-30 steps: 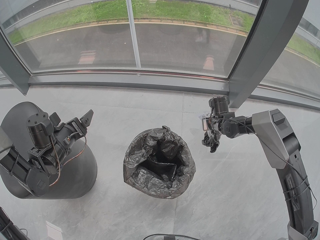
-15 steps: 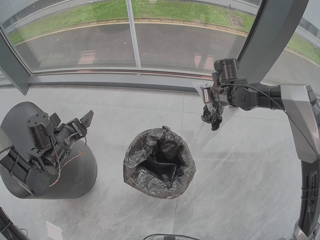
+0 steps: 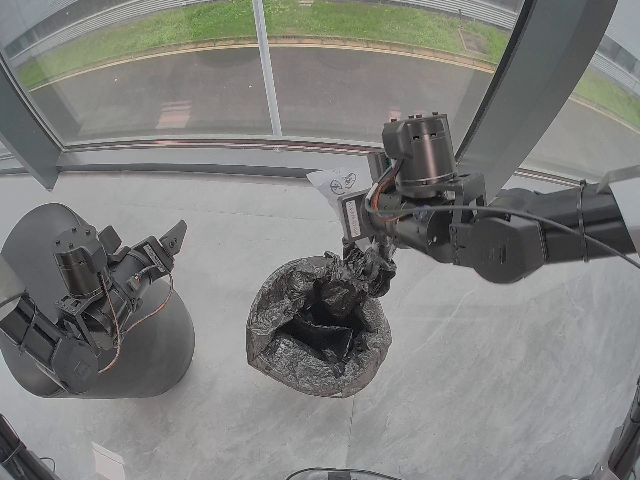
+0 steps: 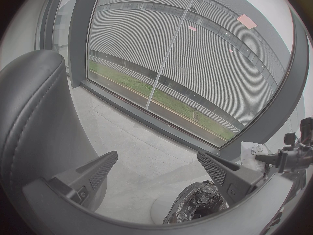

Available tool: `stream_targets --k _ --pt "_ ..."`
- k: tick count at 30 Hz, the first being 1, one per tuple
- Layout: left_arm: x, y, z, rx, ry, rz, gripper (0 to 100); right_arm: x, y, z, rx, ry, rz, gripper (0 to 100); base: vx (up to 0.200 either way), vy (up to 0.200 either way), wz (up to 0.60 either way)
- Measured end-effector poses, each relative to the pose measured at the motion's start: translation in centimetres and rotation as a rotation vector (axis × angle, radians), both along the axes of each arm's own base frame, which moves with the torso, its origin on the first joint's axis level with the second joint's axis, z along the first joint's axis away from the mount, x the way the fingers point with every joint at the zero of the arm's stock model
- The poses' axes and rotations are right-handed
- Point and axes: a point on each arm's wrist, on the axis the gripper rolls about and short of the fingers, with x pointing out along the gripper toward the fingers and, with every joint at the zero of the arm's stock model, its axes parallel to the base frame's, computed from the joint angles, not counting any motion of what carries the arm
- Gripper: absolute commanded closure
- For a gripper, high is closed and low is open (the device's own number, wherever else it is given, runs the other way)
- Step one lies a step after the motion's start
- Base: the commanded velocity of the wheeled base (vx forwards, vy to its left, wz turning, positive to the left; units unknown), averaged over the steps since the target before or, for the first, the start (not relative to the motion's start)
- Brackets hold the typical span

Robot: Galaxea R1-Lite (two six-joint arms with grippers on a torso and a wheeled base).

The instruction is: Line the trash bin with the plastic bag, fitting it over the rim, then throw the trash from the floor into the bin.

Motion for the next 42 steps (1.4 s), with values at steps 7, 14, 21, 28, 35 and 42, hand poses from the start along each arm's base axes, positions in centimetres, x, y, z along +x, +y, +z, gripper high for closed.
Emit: stream_targets --k 7,14,21,28,35,42 --pt "0.0 0.0 0.0 0.001 -0.001 0.001 0 -4.3 3.0 -2.1 0.006 -0.018 0.093 100 0.0 0.0 0.0" --pt "0.0 0.1 0.0 0.002 -0.001 0.002 0 -6.3 4.4 -4.4 -0.013 -0.003 0.135 100 0.0 0.0 0.0" --pt "-0.2 0.1 0.2 0.002 -0.005 0.002 0 -5.6 5.9 -8.1 -0.017 -0.027 0.101 100 0.0 0.0 0.0" --pt "-2.4 -0.3 2.2 0.002 -0.063 -0.03 0 -5.0 6.7 -11.8 -0.072 0.016 0.092 100 0.0 0.0 0.0" --pt "-6.8 -0.1 4.2 0.141 -0.119 -0.032 0 -4.7 6.8 -13.5 -0.099 0.041 0.085 100 0.0 0.0 0.0" --pt "-11.8 1.7 3.2 0.387 -0.076 0.157 0 -4.0 6.6 -14.4 -0.094 0.032 0.07 100 0.0 0.0 0.0"
